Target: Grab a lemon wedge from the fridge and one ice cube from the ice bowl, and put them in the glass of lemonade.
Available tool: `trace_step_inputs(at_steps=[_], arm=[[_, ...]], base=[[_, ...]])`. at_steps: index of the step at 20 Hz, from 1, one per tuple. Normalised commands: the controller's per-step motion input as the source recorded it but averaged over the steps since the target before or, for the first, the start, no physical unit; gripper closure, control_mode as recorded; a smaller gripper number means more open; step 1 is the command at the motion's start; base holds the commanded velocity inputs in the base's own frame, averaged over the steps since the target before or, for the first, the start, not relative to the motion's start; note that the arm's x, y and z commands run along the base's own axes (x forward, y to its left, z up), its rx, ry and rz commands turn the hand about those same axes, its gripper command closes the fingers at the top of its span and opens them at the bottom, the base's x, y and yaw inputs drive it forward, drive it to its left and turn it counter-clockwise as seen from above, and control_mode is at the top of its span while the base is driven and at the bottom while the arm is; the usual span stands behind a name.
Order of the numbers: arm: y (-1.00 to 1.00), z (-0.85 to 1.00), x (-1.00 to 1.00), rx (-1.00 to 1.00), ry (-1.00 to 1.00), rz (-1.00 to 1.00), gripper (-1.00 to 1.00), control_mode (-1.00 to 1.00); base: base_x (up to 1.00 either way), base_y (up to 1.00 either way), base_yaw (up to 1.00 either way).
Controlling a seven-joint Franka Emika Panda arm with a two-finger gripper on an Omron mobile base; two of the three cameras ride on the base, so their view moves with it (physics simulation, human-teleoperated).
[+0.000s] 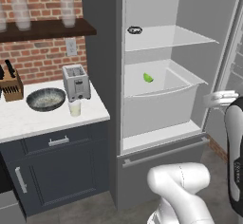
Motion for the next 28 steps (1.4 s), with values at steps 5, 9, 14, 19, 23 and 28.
trace_step_inputs(at_steps=[5,9,14,19,23,28], arm=[[-0.26,0.00,0.01,0.00,-0.03,0.15,-1.00,-1.00],[-0.32,0.00,-0.08,0.00,-0.06,0.15,-1.00,-1.00],[-0.15,0.00,-0.18,0.00,-0.06,0.05,-1.00,-1.00],[0.00,0.01,-0.08,0.00,0.00,0.00,-1.00,-1.00],[0.00,0.04,-0.09,0.00,0.00,-0.04,-1.00,-1.00],[-0.08,0.03,0.00,0.00,0.00,0.02,-1.00,-1.00]], base=[[0.00,0.00,0.00],[0.00,0.00,0.00],[0.00,0.00,0.00],[0.00,0.00,0.00],[0.00,0.00,0.00],[0.00,0.00,0.00]])
